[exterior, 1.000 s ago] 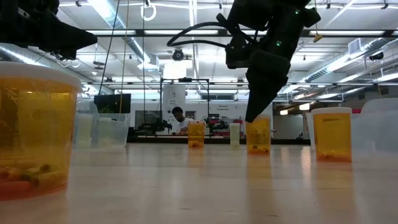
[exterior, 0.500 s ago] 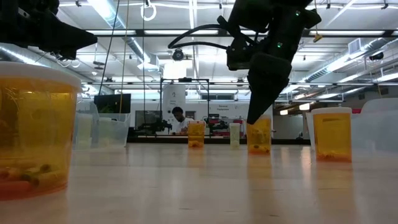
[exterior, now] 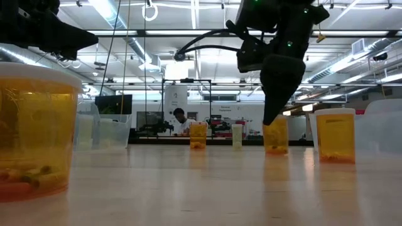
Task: Pick and place medicine bottles into bin by pill shape (circle, oval)
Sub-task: Put the large orange pill bottle into the right transparent bin
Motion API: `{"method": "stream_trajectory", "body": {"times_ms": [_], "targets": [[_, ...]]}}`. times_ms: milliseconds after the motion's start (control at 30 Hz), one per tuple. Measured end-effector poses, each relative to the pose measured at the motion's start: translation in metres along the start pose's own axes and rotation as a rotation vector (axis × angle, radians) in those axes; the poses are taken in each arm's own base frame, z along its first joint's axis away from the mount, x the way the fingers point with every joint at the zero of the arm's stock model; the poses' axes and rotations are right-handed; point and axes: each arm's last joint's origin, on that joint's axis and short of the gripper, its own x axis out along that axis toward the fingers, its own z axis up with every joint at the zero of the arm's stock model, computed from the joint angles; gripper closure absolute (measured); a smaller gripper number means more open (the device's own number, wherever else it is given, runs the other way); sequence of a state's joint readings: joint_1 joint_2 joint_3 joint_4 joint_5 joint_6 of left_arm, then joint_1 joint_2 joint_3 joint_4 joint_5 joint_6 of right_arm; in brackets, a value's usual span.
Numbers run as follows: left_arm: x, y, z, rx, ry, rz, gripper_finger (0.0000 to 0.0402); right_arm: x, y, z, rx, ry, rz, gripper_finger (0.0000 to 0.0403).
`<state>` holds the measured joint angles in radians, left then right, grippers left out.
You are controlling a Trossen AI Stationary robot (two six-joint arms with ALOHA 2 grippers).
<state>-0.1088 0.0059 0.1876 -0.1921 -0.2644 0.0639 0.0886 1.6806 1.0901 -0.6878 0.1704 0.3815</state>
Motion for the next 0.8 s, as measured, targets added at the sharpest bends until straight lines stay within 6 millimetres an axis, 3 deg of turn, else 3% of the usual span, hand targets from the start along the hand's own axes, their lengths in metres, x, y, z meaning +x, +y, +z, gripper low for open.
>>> {"method": "stream_trajectory", "body": {"times_ms": [233,567,800], "targets": [[0.000,0.000,0.000,0.000,-0.001,0.000,0.0313,-0.016,-0.005,-0.004,0.028,0.006,0.004,0.0174],[0.000,0.000,0.000,0.000,0.000,0.000,0.0316,-0.054,-0.012,-0.013,0.075,-0.069,-0.007,0.0174],[0.000,0.000,0.000,0.000,0.000,0.000,0.0315,-0.071,-0.014,-0.027,0.102,-0.035,-0.050,0.0173]]}}
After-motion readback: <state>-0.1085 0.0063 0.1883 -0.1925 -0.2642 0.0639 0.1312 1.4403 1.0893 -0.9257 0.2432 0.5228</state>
